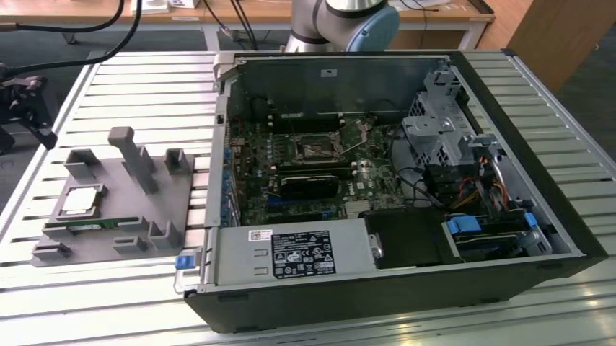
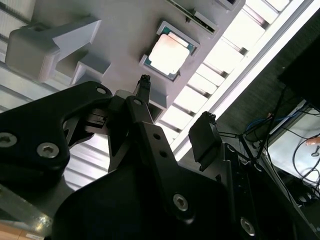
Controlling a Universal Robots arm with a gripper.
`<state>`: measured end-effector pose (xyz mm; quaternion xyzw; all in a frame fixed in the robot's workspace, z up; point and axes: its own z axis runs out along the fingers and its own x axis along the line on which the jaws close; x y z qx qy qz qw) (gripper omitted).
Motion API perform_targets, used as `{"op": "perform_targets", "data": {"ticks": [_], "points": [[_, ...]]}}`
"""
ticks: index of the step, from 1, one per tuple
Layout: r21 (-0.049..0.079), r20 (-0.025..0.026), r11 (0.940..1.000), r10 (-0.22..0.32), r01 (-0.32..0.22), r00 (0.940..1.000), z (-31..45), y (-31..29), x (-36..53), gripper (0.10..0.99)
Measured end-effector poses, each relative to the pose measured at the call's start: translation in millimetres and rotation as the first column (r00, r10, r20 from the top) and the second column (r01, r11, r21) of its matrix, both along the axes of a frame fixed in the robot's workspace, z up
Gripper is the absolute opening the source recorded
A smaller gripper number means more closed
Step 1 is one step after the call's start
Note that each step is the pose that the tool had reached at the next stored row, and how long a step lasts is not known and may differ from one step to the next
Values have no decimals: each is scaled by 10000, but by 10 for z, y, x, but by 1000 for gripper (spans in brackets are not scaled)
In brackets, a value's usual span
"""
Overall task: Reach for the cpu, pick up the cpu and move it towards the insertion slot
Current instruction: 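Pick up the cpu and move it towards the insertion slot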
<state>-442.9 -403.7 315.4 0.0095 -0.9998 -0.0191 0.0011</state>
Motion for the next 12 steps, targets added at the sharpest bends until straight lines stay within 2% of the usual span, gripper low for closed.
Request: {"op": "perform_targets", "data": {"ticks": [12], "points": [[0, 0, 10000, 0, 0, 10000, -92, -13, 0, 588]]}}
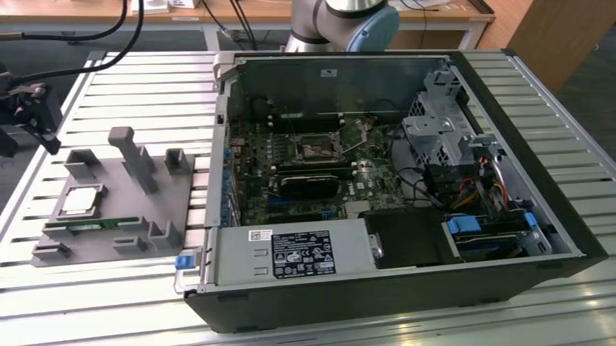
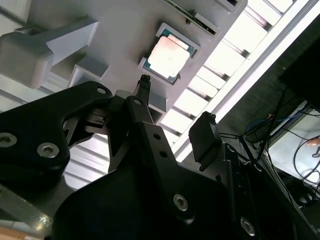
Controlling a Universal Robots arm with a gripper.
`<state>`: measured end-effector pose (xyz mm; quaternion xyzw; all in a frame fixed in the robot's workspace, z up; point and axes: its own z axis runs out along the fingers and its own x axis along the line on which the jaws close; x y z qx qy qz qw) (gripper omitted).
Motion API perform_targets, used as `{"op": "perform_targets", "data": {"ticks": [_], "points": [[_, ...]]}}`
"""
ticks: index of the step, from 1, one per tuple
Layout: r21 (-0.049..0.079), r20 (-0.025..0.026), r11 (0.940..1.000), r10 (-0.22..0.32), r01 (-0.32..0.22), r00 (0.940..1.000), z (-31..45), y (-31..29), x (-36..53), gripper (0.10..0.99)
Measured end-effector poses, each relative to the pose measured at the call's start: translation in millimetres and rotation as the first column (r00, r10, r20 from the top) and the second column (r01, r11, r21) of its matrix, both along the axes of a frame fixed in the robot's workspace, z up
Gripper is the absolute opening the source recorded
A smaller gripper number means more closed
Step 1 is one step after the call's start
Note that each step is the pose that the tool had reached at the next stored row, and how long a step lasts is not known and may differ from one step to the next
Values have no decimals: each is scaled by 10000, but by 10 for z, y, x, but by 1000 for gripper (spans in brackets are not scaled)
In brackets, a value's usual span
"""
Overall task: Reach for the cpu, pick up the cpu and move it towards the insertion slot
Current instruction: 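Pick up the cpu and move it towards the insertion slot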
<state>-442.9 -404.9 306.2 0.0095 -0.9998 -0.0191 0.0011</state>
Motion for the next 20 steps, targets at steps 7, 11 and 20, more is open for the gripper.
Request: {"op": "perform_targets", "data": {"ticks": [7, 11, 20], "points": [[0, 0, 10000, 0, 0, 10000, -40, -1, 0, 588], [0, -1, 10000, 0, 0, 10000, -62, -3, 0, 588], [0, -1, 10000, 0, 0, 10000, -112, -5, 0, 588]]}}
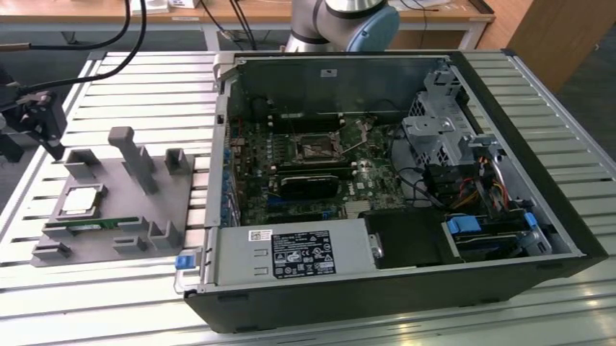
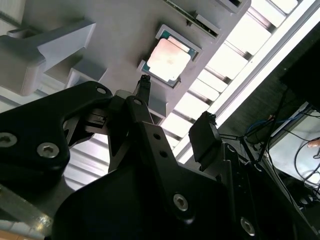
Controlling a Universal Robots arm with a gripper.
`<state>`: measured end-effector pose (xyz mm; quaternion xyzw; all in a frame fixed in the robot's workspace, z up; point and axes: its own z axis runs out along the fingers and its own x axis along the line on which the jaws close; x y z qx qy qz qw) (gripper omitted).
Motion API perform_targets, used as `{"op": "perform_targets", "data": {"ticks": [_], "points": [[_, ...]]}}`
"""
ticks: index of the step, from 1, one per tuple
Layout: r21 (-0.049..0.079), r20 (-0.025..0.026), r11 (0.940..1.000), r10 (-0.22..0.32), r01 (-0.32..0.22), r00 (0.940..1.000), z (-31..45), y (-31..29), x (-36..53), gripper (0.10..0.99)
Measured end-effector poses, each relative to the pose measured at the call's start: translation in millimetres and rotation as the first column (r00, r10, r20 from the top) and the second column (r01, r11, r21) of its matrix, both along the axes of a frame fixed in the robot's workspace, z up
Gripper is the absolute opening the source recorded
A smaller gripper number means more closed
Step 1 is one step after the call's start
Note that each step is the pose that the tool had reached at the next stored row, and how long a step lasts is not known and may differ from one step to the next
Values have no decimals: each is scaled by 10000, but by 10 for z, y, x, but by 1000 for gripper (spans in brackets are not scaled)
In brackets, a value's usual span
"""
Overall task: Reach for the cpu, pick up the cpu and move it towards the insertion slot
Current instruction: 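Pick up the cpu and move it towards the insertion slot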
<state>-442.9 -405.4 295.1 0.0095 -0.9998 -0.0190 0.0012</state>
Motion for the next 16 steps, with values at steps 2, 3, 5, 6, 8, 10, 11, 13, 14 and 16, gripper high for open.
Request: {"op": "perform_targets", "data": {"ticks": [2, 3, 5, 6, 8, 10, 11, 13, 14, 16], "points": [[0, 0, 10000, 0, 0, 10000, -11, -1, 0, 588], [0, 0, 10000, 0, 0, 10000, -16, -1, 0, 588], [0, 0, 10000, 0, 0, 10000, -28, -2, 0, 588], [0, 0, 10000, 0, 0, 10000, -34, -2, 0, 588], [0, 0, 10000, 0, 0, 10000, -45, -2, 0, 588], [0, -1, 10000, 0, 0, 10000, -56, -2, 0, 588], [0, 0, 10000, 0, 0, 10000, -62, -2, 0, 588], [0, 0, 10000, 0, 0, 10000, -72, -3, 0, 588], [0, 0, 10000, 0, 0, 10000, -77, -3, 0, 588], [0, 0, 10000, 0, 0, 10000, -86, -4, 0, 588]]}}
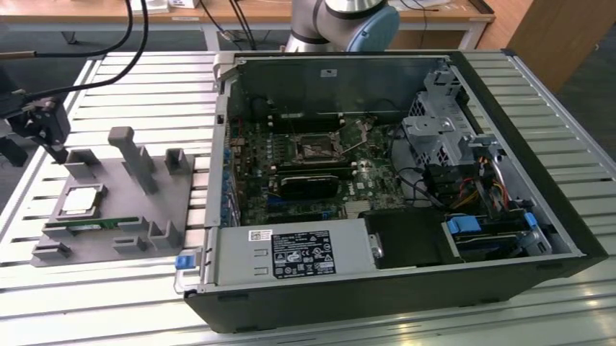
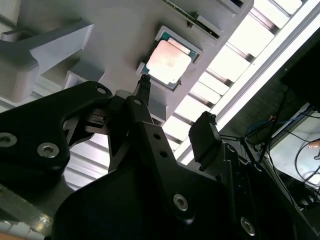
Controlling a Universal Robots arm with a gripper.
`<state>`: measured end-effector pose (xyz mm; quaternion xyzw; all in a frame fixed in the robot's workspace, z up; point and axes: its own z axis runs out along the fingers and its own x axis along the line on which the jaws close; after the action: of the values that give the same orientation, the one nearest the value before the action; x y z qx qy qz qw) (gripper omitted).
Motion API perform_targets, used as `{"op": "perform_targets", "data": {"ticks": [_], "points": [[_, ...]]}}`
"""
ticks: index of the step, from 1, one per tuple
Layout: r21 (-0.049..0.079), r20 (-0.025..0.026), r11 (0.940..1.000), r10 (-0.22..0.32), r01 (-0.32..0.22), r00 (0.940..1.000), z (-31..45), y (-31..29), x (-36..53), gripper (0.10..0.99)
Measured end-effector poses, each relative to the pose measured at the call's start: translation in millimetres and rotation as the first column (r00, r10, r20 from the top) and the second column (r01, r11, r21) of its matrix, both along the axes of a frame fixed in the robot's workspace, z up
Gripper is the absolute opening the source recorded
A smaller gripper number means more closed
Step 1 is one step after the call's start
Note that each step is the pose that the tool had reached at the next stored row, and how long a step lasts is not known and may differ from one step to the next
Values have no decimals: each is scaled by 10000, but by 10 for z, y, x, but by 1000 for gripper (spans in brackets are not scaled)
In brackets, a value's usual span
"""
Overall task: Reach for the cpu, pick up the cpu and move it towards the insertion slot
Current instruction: 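Pick up the cpu and move it towards the insertion slot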
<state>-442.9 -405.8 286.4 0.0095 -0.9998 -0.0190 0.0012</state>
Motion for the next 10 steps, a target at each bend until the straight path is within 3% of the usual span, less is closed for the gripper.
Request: {"op": "perform_targets", "data": {"ticks": [10], "points": [[0, 0, 10000, 0, 0, 10000, -53, -2, 0, 588]]}}
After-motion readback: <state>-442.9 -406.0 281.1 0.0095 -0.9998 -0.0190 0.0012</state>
